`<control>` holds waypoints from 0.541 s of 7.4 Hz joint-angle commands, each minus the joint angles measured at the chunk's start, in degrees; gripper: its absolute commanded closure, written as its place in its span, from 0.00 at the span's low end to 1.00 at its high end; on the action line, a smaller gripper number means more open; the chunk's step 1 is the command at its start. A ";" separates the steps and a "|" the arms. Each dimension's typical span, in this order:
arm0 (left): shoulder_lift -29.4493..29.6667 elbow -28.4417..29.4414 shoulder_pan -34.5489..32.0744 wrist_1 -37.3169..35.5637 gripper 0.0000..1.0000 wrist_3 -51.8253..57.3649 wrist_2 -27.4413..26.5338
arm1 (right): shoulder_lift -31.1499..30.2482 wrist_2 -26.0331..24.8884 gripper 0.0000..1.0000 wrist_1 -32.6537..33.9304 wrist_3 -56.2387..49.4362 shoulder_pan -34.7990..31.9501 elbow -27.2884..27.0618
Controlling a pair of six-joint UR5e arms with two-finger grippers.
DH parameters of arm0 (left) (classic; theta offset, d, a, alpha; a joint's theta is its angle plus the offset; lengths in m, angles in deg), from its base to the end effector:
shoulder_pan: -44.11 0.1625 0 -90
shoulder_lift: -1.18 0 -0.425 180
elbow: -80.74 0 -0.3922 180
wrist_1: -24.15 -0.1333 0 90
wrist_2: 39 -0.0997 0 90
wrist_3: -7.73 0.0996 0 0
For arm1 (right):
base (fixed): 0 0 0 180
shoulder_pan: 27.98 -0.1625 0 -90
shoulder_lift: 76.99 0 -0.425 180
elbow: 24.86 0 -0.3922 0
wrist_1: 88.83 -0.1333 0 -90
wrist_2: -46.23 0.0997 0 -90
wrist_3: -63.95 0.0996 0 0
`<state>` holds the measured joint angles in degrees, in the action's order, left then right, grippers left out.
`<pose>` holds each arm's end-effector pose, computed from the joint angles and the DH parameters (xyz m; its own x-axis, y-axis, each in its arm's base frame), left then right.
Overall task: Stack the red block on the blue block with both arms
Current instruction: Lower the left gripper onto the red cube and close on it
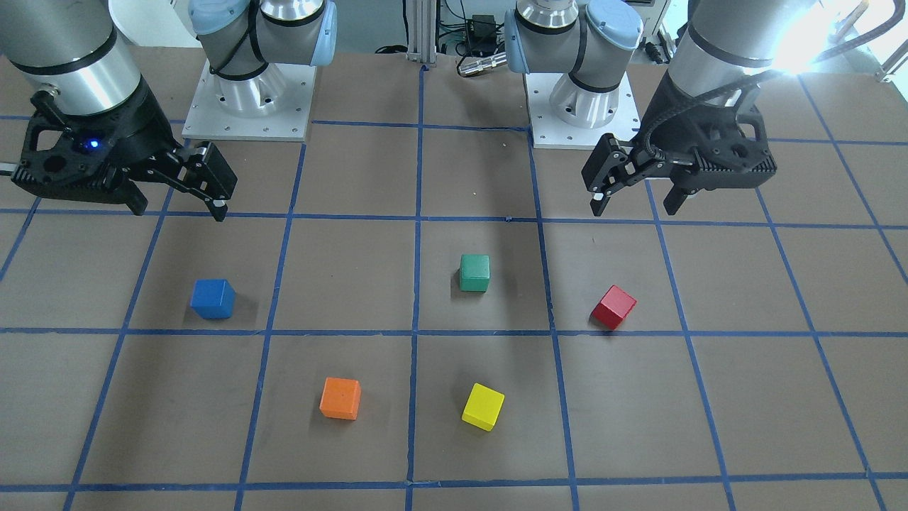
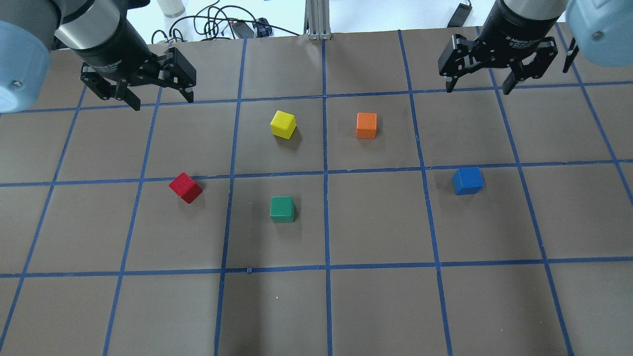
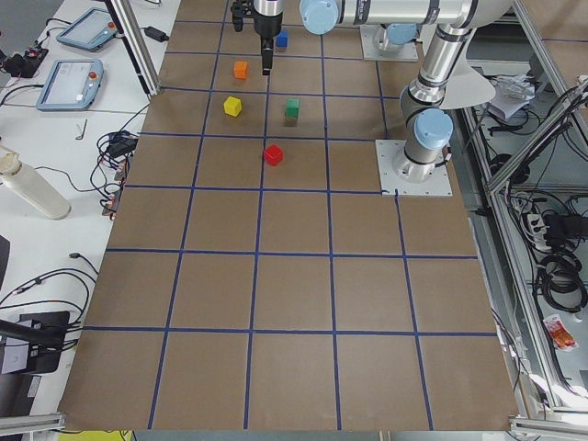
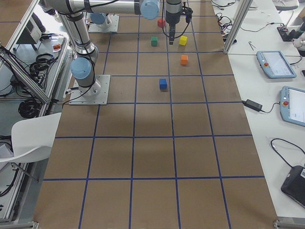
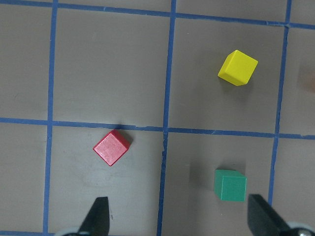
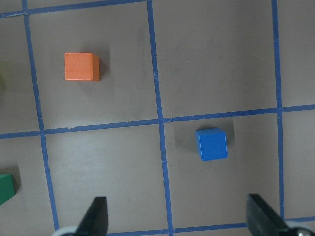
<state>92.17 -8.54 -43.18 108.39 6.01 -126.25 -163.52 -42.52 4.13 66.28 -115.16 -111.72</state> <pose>-0.1139 -0.5143 0.4961 -0.9961 -0.0725 0.0506 -0.0770 0.9926 -0.0942 0.1096 -0.5281 0.4896 -0.9958 0.0887 -0.0236 0.0897 0.9950 -0.0450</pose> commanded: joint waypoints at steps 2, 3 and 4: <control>-0.64 -4.14 0.19 -0.40 0.00 2.58 -0.47 | 0.13 -0.02 0.00 0.12 -0.30 0.00 -0.06; 0.66 -6.16 1.15 -1.53 0.00 2.77 -0.55 | 0.04 -0.02 0.00 0.12 -0.22 0.00 -0.23; 2.07 -8.09 4.55 -3.54 0.00 2.60 -0.73 | 0.04 -0.02 0.00 0.12 -0.30 0.00 -0.32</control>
<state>92.74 -14.21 -41.62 106.75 8.43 -126.79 -163.46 -42.54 4.24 66.04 -115.16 -111.92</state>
